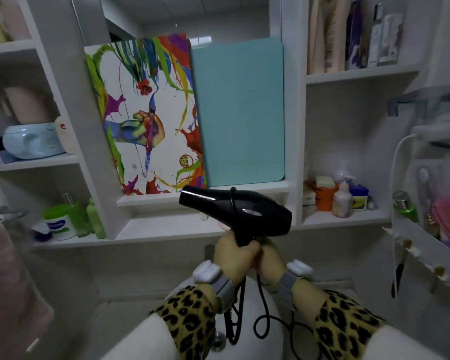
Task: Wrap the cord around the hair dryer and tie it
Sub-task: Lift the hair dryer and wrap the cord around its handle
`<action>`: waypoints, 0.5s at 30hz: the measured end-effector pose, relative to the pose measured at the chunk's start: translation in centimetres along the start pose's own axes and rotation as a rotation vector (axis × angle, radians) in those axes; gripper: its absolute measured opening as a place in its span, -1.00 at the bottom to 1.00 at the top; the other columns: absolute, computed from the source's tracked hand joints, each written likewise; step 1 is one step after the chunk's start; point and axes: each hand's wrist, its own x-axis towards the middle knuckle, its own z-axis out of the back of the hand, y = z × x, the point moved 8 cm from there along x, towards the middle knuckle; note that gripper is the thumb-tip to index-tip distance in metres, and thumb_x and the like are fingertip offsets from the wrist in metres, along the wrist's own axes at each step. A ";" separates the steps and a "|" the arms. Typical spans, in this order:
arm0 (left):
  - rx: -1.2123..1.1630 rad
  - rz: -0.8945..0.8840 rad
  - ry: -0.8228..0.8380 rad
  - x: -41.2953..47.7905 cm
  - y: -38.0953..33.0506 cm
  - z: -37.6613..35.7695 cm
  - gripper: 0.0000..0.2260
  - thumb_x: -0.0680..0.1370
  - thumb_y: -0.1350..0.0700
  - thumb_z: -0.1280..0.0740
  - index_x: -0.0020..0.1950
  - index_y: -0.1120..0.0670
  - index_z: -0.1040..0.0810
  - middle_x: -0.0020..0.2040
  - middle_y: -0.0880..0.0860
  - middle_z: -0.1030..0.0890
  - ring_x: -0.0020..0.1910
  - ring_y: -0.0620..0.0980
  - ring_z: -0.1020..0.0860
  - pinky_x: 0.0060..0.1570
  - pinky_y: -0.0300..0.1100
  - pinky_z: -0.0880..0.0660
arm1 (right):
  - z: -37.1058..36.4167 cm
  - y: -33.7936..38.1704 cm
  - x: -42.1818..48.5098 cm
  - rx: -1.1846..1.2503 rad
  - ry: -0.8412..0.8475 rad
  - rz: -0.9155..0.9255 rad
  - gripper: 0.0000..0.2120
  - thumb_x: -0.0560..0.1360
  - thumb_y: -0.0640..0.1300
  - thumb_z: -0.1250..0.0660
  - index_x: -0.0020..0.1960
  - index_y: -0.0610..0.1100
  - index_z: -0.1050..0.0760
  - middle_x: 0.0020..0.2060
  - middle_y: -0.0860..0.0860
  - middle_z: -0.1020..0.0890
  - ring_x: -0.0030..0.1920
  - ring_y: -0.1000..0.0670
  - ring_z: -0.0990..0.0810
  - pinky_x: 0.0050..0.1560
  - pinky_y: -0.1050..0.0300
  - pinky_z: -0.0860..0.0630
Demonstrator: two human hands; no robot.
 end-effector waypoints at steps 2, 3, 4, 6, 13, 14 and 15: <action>0.116 -0.017 -0.038 0.6 -0.3 0.6 -0.59 0.27 -0.02 -0.33 0.06 0.11 -0.55 -0.09 0.13 -0.67 -0.13 0.13 -0.65 -0.11 0.04 -0.62 | -0.3 0.2 -0.5 0.045 0.002 0.026 -0.79 0.55 -0.25 -0.21 0.15 -0.24 -0.50 -0.03 -0.27 -0.62 -0.01 -0.27 -0.58 -0.07 0.04 -0.50; 0.163 -0.023 -0.041 0.7 0.0 1.0 -0.60 0.29 -0.01 -0.34 0.08 0.11 -0.55 -0.08 0.14 -0.67 -0.12 0.16 -0.65 -0.13 0.00 -0.61 | -0.7 0.0 -0.8 0.037 0.020 0.044 -0.79 0.57 -0.17 -0.16 0.17 -0.16 -0.47 -0.07 -0.20 -0.62 -0.06 -0.23 -0.58 -0.08 0.02 -0.50; 0.221 -0.046 -0.041 1.3 -0.3 1.5 -0.63 0.33 0.02 -0.35 0.09 0.11 -0.55 -0.07 0.14 -0.67 -0.10 0.17 -0.64 -0.15 -0.07 -0.58 | -0.6 0.1 -0.8 -0.028 0.042 0.049 -0.78 0.60 -0.11 -0.12 0.18 -0.11 -0.44 -0.08 -0.15 -0.60 -0.08 -0.19 -0.58 -0.12 0.03 -0.47; 0.353 -0.074 -0.065 1.9 0.0 2.6 -0.68 0.39 0.10 -0.38 0.11 0.15 -0.54 -0.03 0.17 -0.66 -0.05 0.20 -0.61 -0.20 -0.17 -0.46 | -0.3 0.1 -1.2 -0.202 0.075 0.086 -0.75 0.62 -0.07 -0.09 0.19 -0.13 -0.45 -0.02 -0.17 -0.60 -0.02 -0.22 -0.57 -0.13 0.05 -0.42; 0.609 -0.112 -0.068 1.4 1.1 3.2 -0.74 0.42 0.11 -0.34 0.06 0.20 -0.51 -0.09 0.21 -0.64 -0.13 0.26 -0.59 -0.31 -0.15 -0.34 | 0.4 2.4 -2.7 -0.580 0.136 0.236 -0.78 0.57 -0.21 -0.13 -0.01 -0.31 -0.51 -0.12 -0.31 -0.61 -0.15 -0.27 -0.58 -0.23 -0.01 -0.46; 0.646 -0.120 -0.073 1.4 0.9 3.1 -0.75 0.43 0.11 -0.32 0.05 0.19 -0.49 -0.10 0.21 -0.63 -0.15 0.26 -0.58 -0.33 -0.14 -0.34 | 0.5 3.2 -2.8 -0.626 0.112 0.283 -0.78 0.56 -0.24 -0.13 0.01 -0.30 -0.52 -0.14 -0.31 -0.61 -0.17 -0.27 -0.57 -0.27 0.02 -0.42; 0.689 -0.129 -0.076 1.3 0.7 3.1 -0.77 0.44 0.11 -0.30 0.04 0.18 -0.47 -0.11 0.21 -0.62 -0.19 0.25 -0.57 -0.34 -0.13 -0.34 | 0.5 4.0 -3.1 -0.685 0.097 0.330 -0.78 0.56 -0.25 -0.12 0.02 -0.28 -0.52 -0.15 -0.30 -0.61 -0.19 -0.26 -0.57 -0.30 0.05 -0.37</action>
